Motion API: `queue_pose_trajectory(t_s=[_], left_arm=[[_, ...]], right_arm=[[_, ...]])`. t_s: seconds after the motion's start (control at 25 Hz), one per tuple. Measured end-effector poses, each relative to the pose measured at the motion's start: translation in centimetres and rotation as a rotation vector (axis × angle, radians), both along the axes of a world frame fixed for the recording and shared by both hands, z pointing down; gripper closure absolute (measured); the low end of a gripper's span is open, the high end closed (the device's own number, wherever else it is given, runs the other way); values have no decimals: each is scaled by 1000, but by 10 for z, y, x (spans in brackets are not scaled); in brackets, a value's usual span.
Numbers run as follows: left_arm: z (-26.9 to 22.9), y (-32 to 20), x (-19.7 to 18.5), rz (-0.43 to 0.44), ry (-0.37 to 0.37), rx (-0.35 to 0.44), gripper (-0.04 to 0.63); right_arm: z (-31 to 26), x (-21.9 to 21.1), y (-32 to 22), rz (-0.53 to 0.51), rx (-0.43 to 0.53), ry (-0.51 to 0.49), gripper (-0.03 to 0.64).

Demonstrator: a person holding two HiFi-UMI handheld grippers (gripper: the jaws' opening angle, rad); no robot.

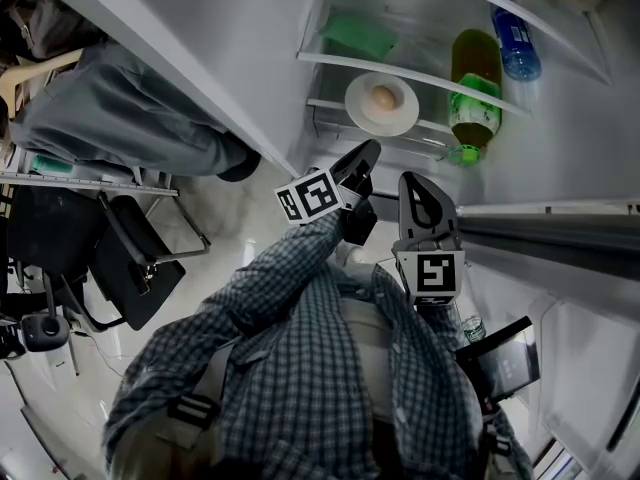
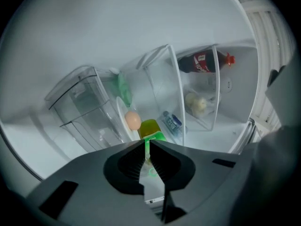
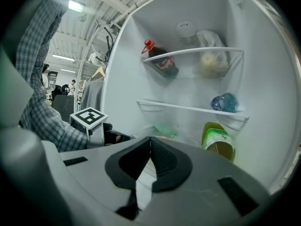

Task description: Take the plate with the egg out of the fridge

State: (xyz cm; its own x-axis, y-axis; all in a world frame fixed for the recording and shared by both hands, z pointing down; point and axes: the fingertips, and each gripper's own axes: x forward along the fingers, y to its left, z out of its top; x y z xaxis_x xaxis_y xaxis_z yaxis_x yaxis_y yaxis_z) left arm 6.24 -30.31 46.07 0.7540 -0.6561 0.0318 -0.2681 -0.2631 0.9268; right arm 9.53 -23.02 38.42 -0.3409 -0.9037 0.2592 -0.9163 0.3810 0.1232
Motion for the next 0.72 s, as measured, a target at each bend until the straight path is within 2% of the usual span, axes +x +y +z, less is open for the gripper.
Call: queue_pose_trajectory(t_s=[0.12, 0.24, 0.72], left_arm=[[5, -2, 4, -8, 52, -52, 552], [12, -7, 5, -26, 74, -93, 520], [38, -27, 8, -105, 110, -218, 518]], right_arm=[[0, 0, -1, -2, -5, 0, 611], [1, 3, -1, 0, -13, 5, 611], [9, 11, 2, 8, -33, 8, 611]])
